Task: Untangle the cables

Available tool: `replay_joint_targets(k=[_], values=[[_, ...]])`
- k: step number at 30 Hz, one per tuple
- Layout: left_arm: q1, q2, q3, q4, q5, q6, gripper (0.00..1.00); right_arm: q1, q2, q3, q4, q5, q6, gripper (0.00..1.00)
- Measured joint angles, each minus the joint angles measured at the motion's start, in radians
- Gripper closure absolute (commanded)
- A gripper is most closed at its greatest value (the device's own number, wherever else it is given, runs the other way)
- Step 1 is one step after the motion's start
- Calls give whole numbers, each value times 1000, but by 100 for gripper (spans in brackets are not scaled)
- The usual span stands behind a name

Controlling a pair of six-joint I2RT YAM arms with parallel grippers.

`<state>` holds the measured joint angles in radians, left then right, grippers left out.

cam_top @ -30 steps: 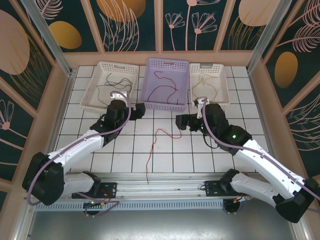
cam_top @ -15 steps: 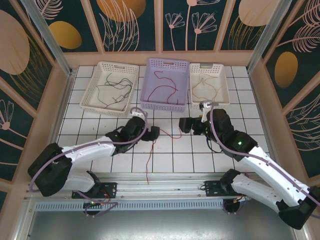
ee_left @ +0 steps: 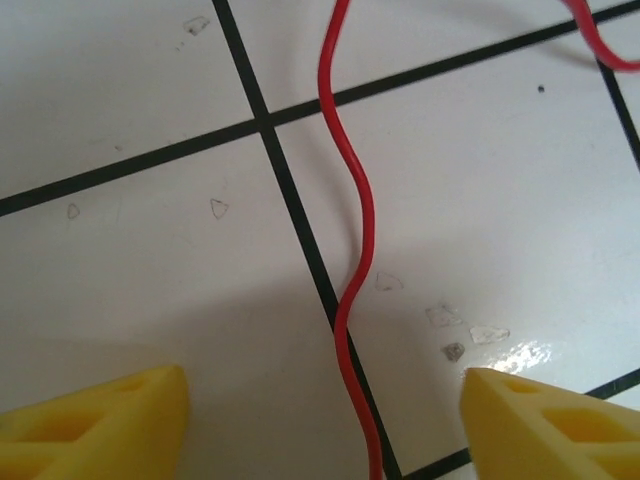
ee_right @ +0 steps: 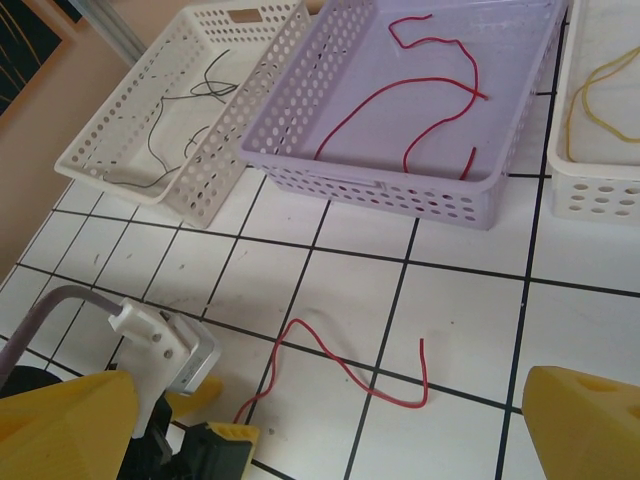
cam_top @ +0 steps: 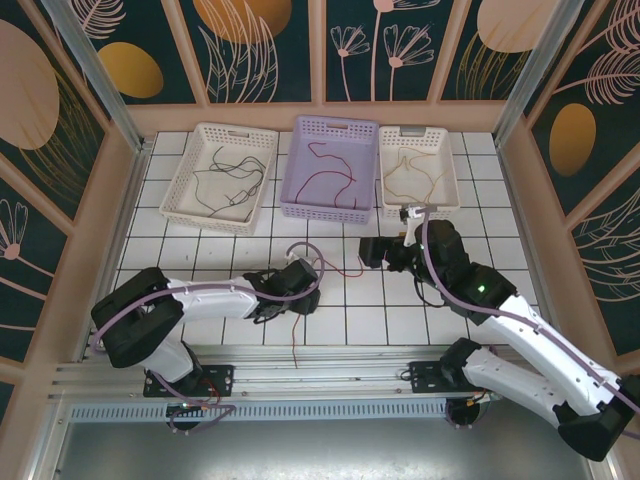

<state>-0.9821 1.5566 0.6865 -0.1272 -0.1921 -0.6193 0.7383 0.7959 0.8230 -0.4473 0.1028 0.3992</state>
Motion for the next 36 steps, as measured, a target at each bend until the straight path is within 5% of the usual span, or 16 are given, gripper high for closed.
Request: replay_joint_targets(k=[12, 24, 36], values=[[-3, 26, 23, -23, -25, 11, 99, 0, -19, 0, -5, 1, 0, 1], [-13, -127, 63, -116, -13, 29, 100, -6, -19, -38, 1, -53, 4, 1], [-13, -380, 277, -113, -60, 2, 100, -18, -64, -143, 137, -292, 45, 1]])
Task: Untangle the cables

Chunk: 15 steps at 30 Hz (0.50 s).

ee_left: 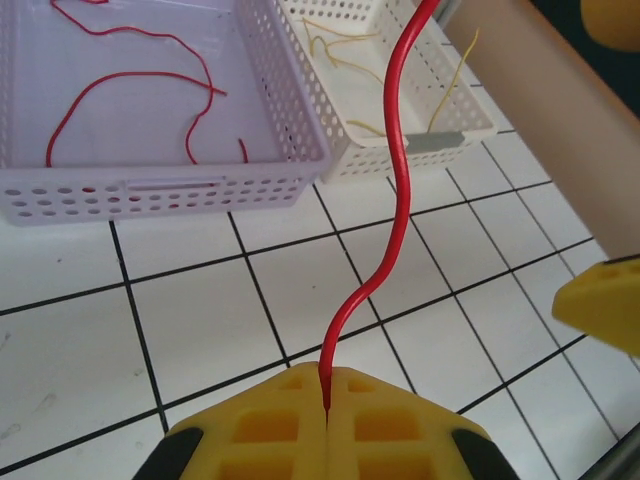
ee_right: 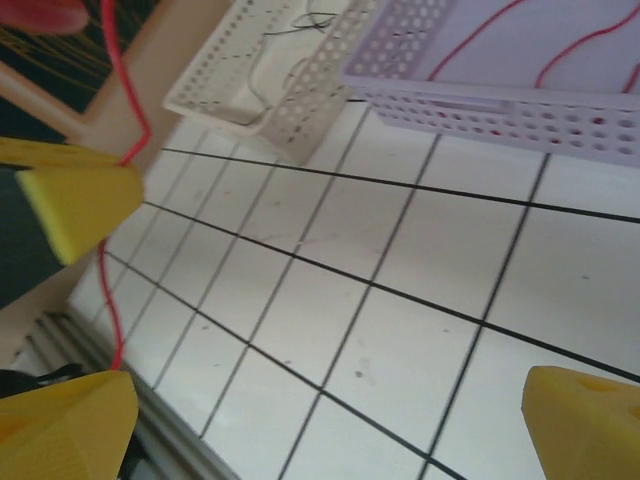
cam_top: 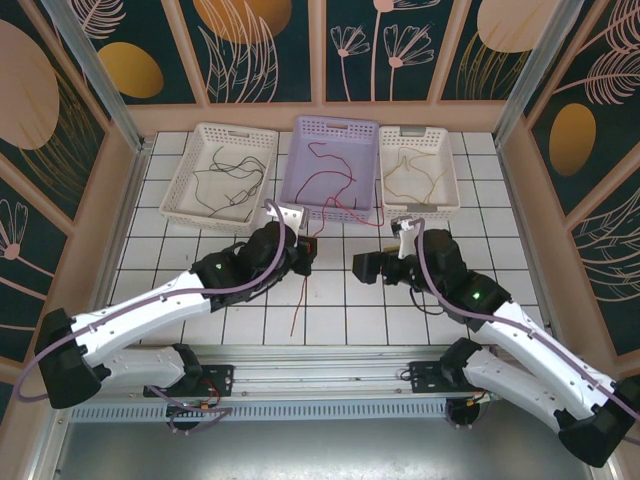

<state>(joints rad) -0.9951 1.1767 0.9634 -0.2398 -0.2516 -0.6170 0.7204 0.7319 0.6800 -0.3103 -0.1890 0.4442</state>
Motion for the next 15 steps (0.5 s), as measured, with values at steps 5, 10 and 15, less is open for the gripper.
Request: replay_joint_targets(k=[5, 10, 15], values=[[0, 0, -3, 28, 29, -43, 100, 0, -76, -60, 119, -45, 26, 2], [0, -17, -40, 106, 82, -87, 100, 0, -142, -153, 281, -48, 61, 3], [0, -43, -76, 181, 124, -122, 100, 0, -123, -203, 438, -53, 94, 7]])
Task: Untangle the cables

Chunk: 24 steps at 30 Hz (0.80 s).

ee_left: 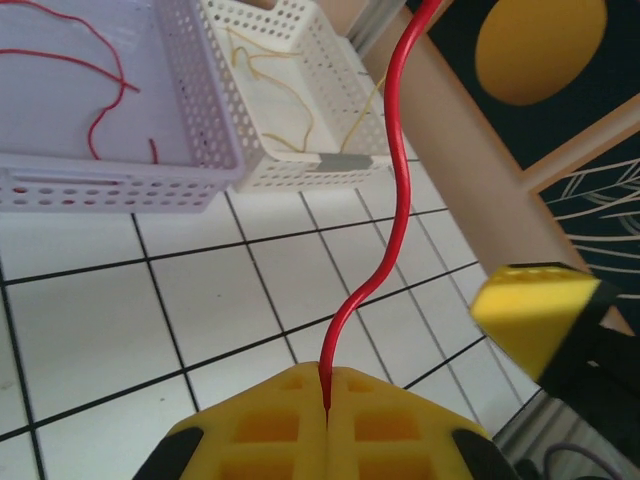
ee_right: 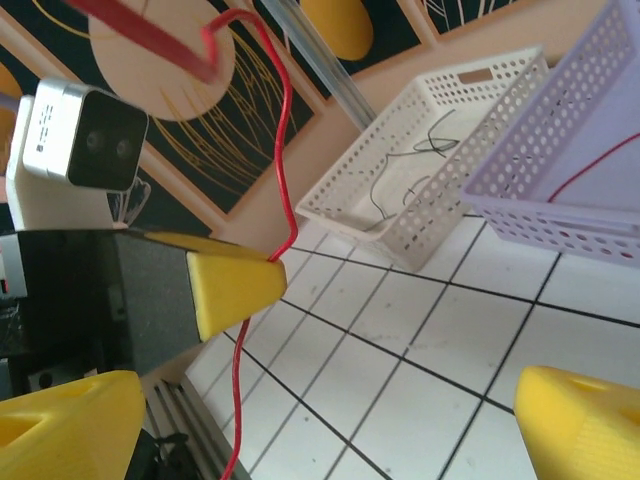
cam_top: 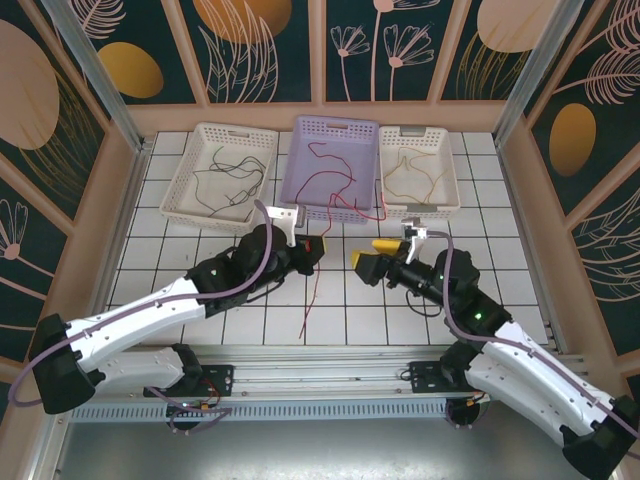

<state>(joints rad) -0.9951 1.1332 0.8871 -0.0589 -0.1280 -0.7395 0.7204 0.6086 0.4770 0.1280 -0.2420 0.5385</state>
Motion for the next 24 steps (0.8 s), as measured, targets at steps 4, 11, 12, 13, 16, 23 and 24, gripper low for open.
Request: replay_joint_targets(k=[4, 11, 12, 13, 16, 23, 24], values=[[0, -11, -20, 49, 32, -19, 100, 0, 63, -6, 115, -18, 35, 16], [0, -24, -45, 124, 80, -33, 100, 1, 188, -9, 303, -42, 104, 37], [0, -24, -48, 130, 84, -34, 100, 1, 204, -9, 324, -45, 109, 39], [0, -25, -51, 135, 91, -34, 100, 2, 226, -8, 348, -49, 115, 40], [-3, -27, -60, 143, 103, -37, 100, 16, 286, -3, 394, -56, 119, 40], [-3, -54, -69, 145, 94, -40, 100, 57, 337, 26, 444, -47, 109, 52], [-3, -56, -69, 146, 95, -40, 100, 61, 337, 27, 451, -47, 104, 53]])
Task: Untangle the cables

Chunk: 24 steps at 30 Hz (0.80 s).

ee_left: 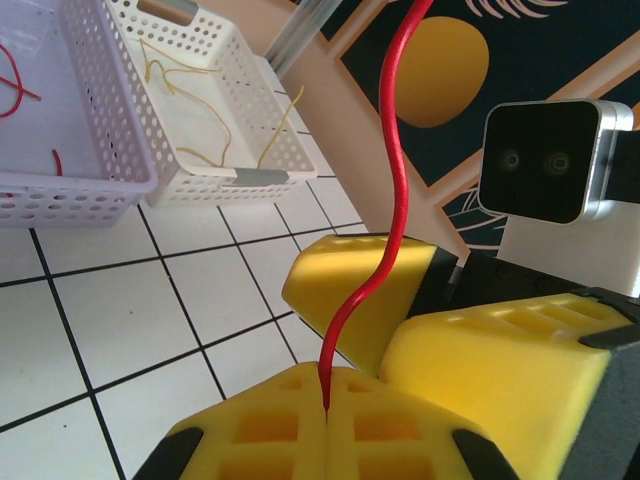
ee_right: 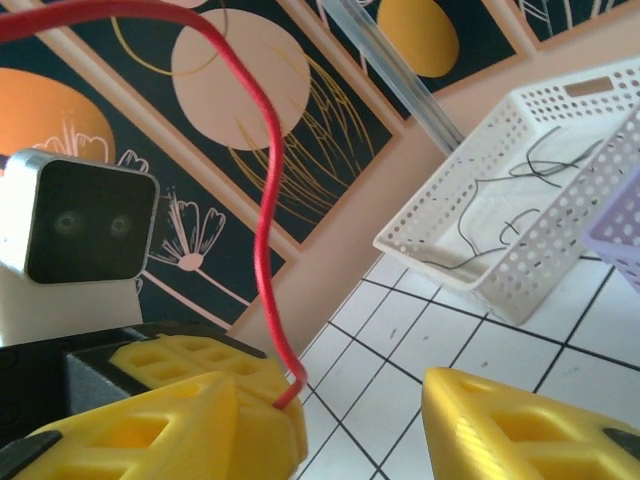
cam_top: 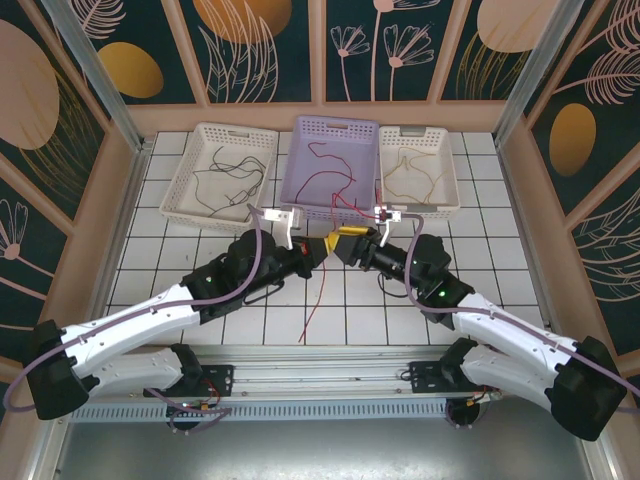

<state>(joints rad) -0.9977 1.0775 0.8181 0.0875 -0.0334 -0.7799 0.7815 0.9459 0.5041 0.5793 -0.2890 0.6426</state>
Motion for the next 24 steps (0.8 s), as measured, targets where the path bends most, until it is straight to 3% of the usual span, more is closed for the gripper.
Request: replay_joint_targets(k=[21, 24], values=[[-12, 6, -14, 43, 60, -8, 100, 22, -51, 30, -4, 60, -43, 53], [-12, 6, -14, 43, 69, -8, 100, 22, -47, 33, -8, 60, -50, 56]])
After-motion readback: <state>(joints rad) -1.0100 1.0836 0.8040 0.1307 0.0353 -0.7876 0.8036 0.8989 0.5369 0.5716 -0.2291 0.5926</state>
